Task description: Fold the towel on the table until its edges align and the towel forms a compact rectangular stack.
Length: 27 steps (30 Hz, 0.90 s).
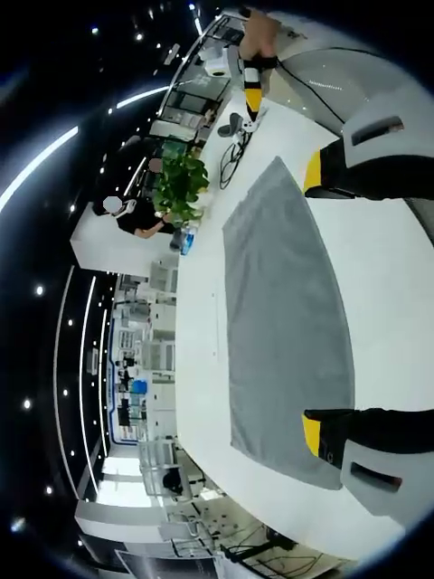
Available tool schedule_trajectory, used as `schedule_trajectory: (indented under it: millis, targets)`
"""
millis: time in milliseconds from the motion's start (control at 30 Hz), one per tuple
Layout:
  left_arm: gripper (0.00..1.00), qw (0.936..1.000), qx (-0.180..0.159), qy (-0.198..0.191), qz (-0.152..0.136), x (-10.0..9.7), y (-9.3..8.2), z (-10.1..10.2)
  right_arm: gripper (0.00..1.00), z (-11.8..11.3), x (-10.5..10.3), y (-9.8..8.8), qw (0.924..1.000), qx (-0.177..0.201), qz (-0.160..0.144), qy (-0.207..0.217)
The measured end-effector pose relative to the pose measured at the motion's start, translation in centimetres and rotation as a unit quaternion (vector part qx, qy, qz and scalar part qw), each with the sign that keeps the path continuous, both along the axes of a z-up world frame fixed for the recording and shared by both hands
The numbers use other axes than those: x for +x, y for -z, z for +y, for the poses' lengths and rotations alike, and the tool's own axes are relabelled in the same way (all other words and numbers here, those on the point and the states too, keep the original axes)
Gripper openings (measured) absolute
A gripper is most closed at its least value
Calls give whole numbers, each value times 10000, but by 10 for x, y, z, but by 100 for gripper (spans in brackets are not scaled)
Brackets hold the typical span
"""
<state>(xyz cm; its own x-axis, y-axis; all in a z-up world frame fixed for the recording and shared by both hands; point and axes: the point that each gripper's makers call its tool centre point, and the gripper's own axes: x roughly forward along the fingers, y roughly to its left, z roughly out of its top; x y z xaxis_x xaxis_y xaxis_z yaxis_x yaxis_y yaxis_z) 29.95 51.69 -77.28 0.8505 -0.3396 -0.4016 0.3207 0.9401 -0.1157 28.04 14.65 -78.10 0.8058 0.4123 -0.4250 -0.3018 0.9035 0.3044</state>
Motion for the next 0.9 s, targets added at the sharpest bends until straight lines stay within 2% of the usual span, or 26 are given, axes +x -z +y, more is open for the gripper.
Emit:
schedule_trajectory:
  millis: [433, 900]
  targets:
    - [99, 10000, 28, 77, -26, 3, -3, -4, 78, 2, 1, 0, 10000, 23, -18, -18]
    - [99, 9999, 61, 93, 100, 0, 4, -4, 77, -3, -2, 5, 10000, 42, 57, 38]
